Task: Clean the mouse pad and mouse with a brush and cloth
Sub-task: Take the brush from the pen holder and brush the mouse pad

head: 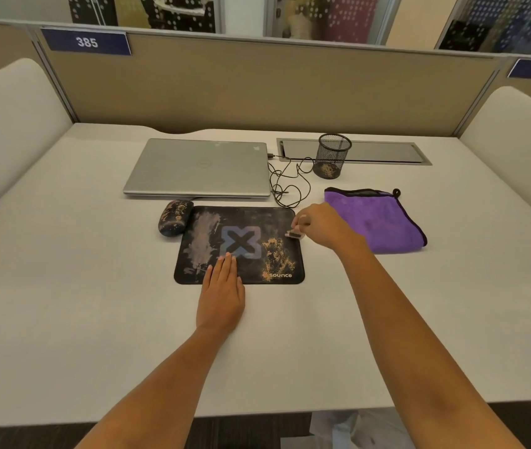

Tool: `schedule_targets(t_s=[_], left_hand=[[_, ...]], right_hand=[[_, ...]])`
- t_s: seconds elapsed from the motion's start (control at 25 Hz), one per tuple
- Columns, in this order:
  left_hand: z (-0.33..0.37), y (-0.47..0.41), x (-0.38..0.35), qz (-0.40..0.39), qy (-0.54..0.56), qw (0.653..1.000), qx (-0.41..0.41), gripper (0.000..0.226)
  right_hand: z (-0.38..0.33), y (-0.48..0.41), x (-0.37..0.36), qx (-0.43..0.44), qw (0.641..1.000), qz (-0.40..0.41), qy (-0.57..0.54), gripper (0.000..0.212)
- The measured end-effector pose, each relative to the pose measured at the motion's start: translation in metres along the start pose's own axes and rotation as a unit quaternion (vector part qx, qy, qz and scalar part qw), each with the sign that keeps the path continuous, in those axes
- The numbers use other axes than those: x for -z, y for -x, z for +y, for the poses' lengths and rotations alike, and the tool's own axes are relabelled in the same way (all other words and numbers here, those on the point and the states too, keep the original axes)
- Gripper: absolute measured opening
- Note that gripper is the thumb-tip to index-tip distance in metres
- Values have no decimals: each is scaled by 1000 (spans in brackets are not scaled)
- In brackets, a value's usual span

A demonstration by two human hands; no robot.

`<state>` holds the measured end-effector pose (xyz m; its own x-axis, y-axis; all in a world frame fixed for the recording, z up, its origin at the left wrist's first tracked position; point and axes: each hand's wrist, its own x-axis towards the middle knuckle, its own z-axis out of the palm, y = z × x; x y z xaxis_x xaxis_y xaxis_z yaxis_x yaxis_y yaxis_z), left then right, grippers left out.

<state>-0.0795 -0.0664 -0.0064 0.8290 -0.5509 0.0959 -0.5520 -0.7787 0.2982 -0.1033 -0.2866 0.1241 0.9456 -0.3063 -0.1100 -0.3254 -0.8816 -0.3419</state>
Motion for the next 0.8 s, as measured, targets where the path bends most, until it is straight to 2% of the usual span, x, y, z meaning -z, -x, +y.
schedule_targets(t_s=[0.12, 0.16, 0.28, 0.32, 0.56, 0.72, 0.8], left_hand=[[0, 0, -1, 2, 1, 1000, -1, 77], [0, 0, -1, 4, 3, 1000, -1, 77], [1, 1, 0, 5, 6, 1000, -2, 75], [0, 1, 0, 4, 3, 1000, -2, 73], [2, 1, 0, 7, 0, 1000, -3, 67], [1, 1, 1, 3, -4, 1000, -2, 62], [1, 1, 0, 3, -9, 1000, -2, 62]], right_hand=[[-1, 7, 8, 15, 997, -81, -13, 18], [-2, 10, 10, 16, 996, -79, -30, 18], [-3, 17, 5, -1, 998, 21, -52, 22], [-3, 21, 0, -5, 998, 31, -45, 22], [-6, 47, 0, 79, 994, -80, 10, 20], [-3, 46, 3, 27, 999, 14, -37, 21], [-3, 44, 0, 22, 999, 13, -29, 20]])
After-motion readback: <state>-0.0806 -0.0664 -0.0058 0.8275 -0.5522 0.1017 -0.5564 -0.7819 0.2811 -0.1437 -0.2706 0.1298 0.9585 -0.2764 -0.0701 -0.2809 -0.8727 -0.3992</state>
